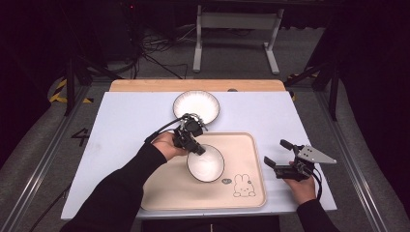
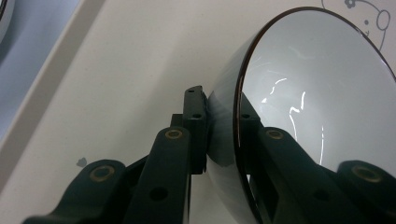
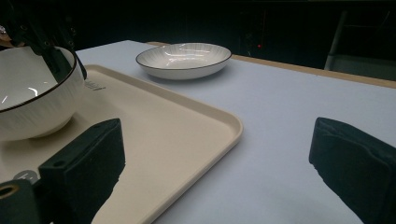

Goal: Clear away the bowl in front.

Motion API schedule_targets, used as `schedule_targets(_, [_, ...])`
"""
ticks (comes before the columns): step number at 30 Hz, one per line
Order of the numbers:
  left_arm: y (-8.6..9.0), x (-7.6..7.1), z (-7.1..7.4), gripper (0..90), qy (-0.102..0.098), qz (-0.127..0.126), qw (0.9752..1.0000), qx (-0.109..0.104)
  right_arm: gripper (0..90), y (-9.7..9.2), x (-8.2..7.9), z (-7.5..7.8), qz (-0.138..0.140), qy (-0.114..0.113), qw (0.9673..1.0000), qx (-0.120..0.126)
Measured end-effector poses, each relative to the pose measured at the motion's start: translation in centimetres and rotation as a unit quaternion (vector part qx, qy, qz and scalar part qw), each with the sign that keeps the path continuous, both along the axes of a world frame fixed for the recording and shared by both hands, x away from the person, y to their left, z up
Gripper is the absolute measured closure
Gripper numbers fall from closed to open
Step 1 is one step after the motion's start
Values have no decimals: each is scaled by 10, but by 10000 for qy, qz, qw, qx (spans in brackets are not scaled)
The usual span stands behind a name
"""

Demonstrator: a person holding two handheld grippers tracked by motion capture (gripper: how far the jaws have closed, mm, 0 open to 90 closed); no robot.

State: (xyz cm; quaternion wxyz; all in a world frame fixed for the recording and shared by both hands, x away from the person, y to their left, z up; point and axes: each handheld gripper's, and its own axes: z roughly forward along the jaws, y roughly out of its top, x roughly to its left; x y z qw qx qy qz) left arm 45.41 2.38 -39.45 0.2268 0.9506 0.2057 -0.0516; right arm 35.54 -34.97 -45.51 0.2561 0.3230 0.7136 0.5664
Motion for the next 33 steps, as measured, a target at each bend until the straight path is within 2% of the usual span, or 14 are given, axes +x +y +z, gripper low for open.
schedule_targets(8, [0, 4, -4, 799, 93, 26, 9998, -149, 43, 0, 0, 0, 11, -2, 10000, 4])
schedule_targets(12, [0, 5, -5, 798, 104, 24, 9998, -156, 43, 0, 0, 0, 16, -3, 10000, 4])
schedule_targets(17, [1, 6, -5, 759, 98, -20, 9997, -237, 42, 0, 0, 0, 18, -5, 10000, 3])
schedule_targets(23, [2, 7, -10, 690, 77, -5, 9999, -116, 43, 0, 0, 0, 9, 4, 10000, -1])
schedule_targets(26, [5, 9, -13, 603, 268, -28, 9992, -295, 43, 0, 0, 0, 7, 13, 10000, -6])
schedule_targets(27, [5, 9, -13, 582, 268, -28, 9992, -295, 43, 0, 0, 0, 7, 13, 10000, -6])
schedule_targets(29, [8, 12, -15, 562, 439, -27, 9976, -541, 43, 0, 0, 0, 14, 11, 10000, -2])
schedule_targets(30, [10, 13, -15, 524, 441, -27, 9973, -594, 42, 0, 0, 0, 17, 20, 10000, 23])
schedule_targets(31, [13, 14, -15, 502, 440, 42, 9963, -735, 42, -1, 0, 0, 24, 23, 10000, 27])
schedule_targets(33, [15, 13, -14, 453, 453, 83, 9955, -824, 42, -1, 0, 0, 27, 28, 10000, 26])
